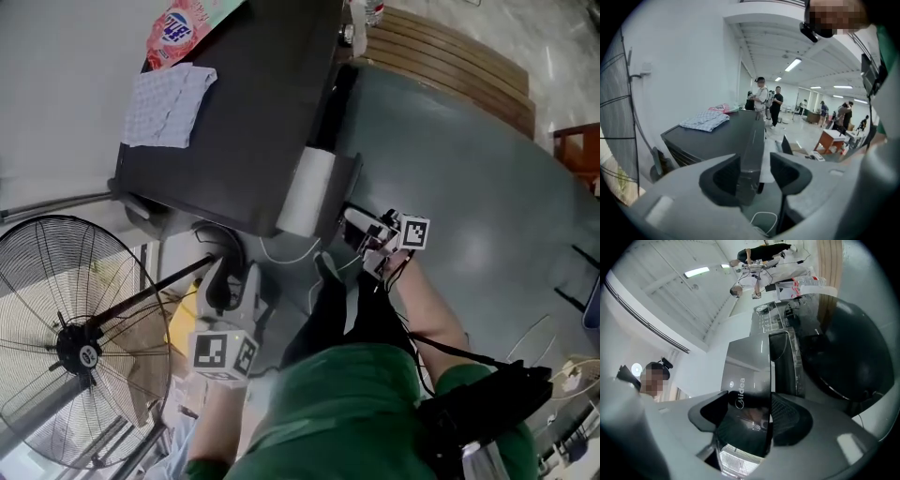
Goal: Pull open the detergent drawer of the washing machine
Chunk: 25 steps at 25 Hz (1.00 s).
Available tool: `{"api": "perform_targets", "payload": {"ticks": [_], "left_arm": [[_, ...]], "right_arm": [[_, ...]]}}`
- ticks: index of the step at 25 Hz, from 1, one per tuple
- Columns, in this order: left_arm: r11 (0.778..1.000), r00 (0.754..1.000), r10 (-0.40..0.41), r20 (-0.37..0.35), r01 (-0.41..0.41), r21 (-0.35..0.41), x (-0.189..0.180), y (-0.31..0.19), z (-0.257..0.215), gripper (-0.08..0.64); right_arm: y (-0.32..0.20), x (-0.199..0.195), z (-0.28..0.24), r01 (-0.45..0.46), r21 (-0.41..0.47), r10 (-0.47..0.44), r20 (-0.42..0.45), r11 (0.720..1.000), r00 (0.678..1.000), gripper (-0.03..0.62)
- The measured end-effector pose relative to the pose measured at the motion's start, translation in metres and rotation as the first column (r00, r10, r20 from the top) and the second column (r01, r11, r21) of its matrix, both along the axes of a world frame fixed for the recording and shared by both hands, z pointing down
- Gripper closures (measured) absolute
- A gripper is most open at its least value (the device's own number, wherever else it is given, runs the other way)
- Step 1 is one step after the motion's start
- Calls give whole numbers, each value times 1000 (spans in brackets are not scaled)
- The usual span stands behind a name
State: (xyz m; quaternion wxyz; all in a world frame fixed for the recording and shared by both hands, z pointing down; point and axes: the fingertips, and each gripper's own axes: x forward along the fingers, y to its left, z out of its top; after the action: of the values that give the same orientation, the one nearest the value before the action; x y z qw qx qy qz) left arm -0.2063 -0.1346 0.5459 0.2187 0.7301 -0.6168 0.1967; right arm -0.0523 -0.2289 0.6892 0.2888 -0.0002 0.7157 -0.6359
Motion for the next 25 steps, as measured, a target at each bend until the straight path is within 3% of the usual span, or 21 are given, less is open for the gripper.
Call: {"api": "perform_targets", "payload": {"ticks": [12,18,25], "left_arm": [[999,999,50,-15,-49,23,28,-10,-7,359],[996,996,84,-13,-84,32,47,-14,-15,359],[996,997,82,-12,-82,26,43,-9,-15,359]], "right_arm": [[16,61,-4,-52,-2,52,-12,999,999,321],[19,69,-4,-62,-3,62,-18,998,998,322],[25,83,3,-76,-18,76,-28,997,997,322]]}}
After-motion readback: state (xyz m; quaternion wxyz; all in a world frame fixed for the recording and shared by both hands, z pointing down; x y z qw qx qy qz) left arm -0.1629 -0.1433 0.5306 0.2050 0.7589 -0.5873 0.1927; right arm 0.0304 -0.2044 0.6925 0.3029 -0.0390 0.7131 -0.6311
